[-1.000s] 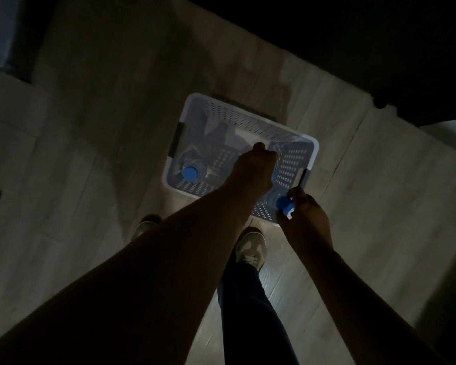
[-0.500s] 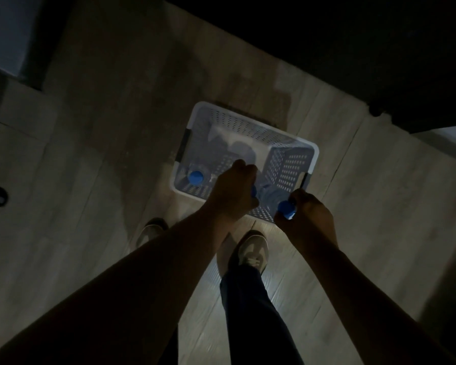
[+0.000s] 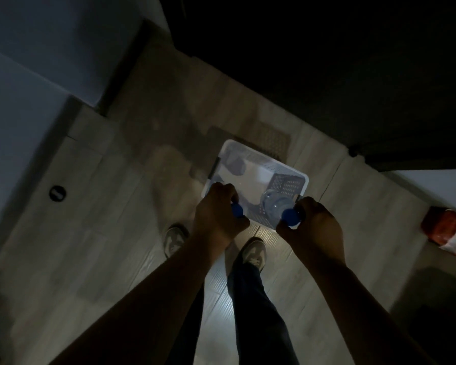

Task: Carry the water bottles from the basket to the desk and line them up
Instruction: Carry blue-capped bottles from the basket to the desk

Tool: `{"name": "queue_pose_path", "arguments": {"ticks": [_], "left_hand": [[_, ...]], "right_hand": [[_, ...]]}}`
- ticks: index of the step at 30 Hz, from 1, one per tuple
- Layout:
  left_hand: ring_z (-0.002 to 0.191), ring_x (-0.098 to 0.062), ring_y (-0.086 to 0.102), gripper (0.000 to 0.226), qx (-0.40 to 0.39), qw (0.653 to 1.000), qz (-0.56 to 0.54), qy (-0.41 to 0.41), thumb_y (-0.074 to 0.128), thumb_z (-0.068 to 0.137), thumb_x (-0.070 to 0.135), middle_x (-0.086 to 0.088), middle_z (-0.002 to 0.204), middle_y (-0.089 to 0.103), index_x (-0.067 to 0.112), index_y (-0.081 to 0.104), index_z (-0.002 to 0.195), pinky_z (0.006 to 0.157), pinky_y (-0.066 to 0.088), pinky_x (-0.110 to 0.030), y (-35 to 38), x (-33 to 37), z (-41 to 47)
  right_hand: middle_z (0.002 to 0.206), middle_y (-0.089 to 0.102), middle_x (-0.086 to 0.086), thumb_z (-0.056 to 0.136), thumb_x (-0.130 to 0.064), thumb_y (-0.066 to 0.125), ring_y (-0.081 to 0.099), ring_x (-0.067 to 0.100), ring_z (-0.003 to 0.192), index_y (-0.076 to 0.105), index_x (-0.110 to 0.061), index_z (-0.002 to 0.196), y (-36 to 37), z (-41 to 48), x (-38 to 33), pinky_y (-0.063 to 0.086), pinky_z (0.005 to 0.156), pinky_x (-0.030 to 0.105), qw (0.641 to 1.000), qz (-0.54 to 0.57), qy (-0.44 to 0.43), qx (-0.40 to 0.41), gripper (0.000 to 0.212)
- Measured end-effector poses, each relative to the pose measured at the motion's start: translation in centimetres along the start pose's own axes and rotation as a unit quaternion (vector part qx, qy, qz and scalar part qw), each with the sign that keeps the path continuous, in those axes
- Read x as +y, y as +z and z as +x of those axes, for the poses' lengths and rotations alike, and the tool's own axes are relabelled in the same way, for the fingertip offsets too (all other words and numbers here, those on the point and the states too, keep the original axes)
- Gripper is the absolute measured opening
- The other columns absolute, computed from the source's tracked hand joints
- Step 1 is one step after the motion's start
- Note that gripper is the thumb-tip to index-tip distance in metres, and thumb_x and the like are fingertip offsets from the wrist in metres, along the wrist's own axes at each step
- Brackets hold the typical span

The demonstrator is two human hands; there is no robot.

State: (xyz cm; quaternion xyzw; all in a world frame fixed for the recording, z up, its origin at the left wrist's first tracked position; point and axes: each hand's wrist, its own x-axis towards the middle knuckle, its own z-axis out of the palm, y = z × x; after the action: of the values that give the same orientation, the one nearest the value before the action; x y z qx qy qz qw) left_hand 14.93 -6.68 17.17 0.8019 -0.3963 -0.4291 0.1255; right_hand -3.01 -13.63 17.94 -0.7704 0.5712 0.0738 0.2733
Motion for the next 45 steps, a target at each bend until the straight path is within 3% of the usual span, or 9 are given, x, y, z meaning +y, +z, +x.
{"name": "queue_pose_path", "arguments": {"ticks": [5, 10, 14, 19, 23, 26, 34, 39, 45], "left_hand": [[0.067, -0.001, 0.045, 0.042, 0.034, 0.995, -0.09, -0.039, 0.08, 0.067, 0.022, 0.012, 0.091, 0.041, 0.029, 0.042, 0.083, 0.053, 0.033, -0.009, -7.9, 1.8, -5.5], [0.069, -0.005, 0.046, 0.041, 0.068, 0.992, -0.104, -0.033, 0.08, 0.065, 0.019, 0.007, 0.091, 0.044, 0.025, 0.044, 0.083, 0.055, 0.032, -0.009, -16.0, 2.3, -10.5], [0.063, 0.0, 0.045, 0.042, 0.108, 0.987, -0.114, -0.042, 0.08, 0.064, 0.018, 0.014, 0.079, 0.039, 0.029, 0.041, 0.075, 0.05, 0.029, -0.009, -20.7, 1.9, -14.4], [0.068, -0.005, 0.045, 0.037, 0.161, 0.974, -0.127, -0.097, 0.08, 0.063, 0.018, 0.008, 0.084, 0.044, 0.025, 0.047, 0.079, 0.053, 0.028, -0.014, -24.5, 1.3, -18.9], [0.066, -0.002, 0.041, 0.037, 0.207, 0.958, -0.13, -0.152, 0.08, 0.064, 0.02, 0.007, 0.088, 0.045, 0.024, 0.049, 0.082, 0.053, 0.025, -0.011, -26.0, 1.3, -22.3], [0.068, -0.004, 0.043, 0.037, 0.247, 0.937, -0.145, -0.199, 0.081, 0.065, 0.022, 0.006, 0.091, 0.046, 0.025, 0.049, 0.083, 0.053, 0.026, -0.011, -26.4, 1.5, -25.0], [0.071, -0.003, 0.046, 0.036, 0.364, 0.859, -0.2, -0.299, 0.08, 0.067, 0.025, 0.008, 0.092, 0.047, 0.025, 0.051, 0.087, 0.055, 0.031, -0.009, -25.1, 3.0, -32.8], [0.069, -0.001, 0.045, 0.034, 0.421, 0.802, -0.24, -0.351, 0.08, 0.066, 0.029, 0.01, 0.089, 0.046, 0.026, 0.051, 0.085, 0.052, 0.029, -0.009, -23.9, 3.1, -37.9], [0.068, -0.006, 0.045, 0.032, 0.487, 0.724, -0.276, -0.403, 0.078, 0.065, 0.027, 0.007, 0.085, 0.047, 0.024, 0.052, 0.081, 0.053, 0.027, -0.012, -21.3, 2.6, -45.5]], "right_hand": [[0.087, 0.064, -0.001, 0.07, -0.033, 0.078, 0.061, 0.013, 0.073, 0.058, -0.016, 0.092, -5.5, -2.6, -6.5, 0.042, 0.062, 0.021, 1.0, -0.007, -0.023, 0.01, 0.035], [0.091, 0.061, -0.008, 0.072, -0.036, 0.078, 0.055, 0.002, 0.078, 0.059, -0.017, 0.1, -9.8, -5.4, -13.5, 0.04, 0.07, 0.018, 0.999, 0.006, -0.041, 0.002, 0.039], [0.086, 0.055, -0.012, 0.07, -0.034, 0.079, 0.056, 0.004, 0.074, 0.058, -0.019, 0.098, -12.2, -7.7, -19.0, 0.042, 0.067, 0.018, 0.998, 0.026, -0.065, 0.006, 0.037], [0.083, 0.058, -0.008, 0.072, -0.03, 0.078, 0.06, 0.009, 0.073, 0.059, -0.016, 0.096, -15.3, -9.5, -24.1, 0.053, 0.069, 0.027, 0.99, 0.033, -0.133, -0.041, 0.035], [0.083, 0.057, -0.008, 0.07, -0.033, 0.078, 0.059, 0.01, 0.075, 0.057, -0.017, 0.094, -17.6, -10.3, -27.4, 0.052, 0.072, 0.027, 0.976, 0.022, -0.204, -0.069, 0.036], [0.082, 0.063, -0.004, 0.068, -0.037, 0.076, 0.061, 0.013, 0.073, 0.056, -0.017, 0.089, -18.8, -10.8, -29.1, 0.054, 0.07, 0.033, 0.958, 0.005, -0.269, -0.1, 0.035], [0.078, 0.059, -0.009, 0.063, -0.046, 0.072, 0.057, 0.004, 0.069, 0.05, -0.027, 0.084, -21.4, -12.4, -32.9, 0.052, 0.06, 0.026, 0.907, -0.05, -0.382, -0.173, 0.036], [0.066, 0.054, -0.012, 0.064, -0.039, 0.078, 0.051, -0.002, 0.056, 0.048, -0.031, 0.076, -21.7, -15.6, -35.6, 0.03, 0.049, 0.011, 0.857, -0.092, -0.462, -0.21, 0.033], [0.073, 0.058, -0.01, 0.064, -0.033, 0.08, 0.056, 0.0, 0.064, 0.053, -0.028, 0.08, -20.3, -21.7, -38.4, 0.038, 0.051, 0.015, 0.797, -0.149, -0.524, -0.261, 0.032]]}}
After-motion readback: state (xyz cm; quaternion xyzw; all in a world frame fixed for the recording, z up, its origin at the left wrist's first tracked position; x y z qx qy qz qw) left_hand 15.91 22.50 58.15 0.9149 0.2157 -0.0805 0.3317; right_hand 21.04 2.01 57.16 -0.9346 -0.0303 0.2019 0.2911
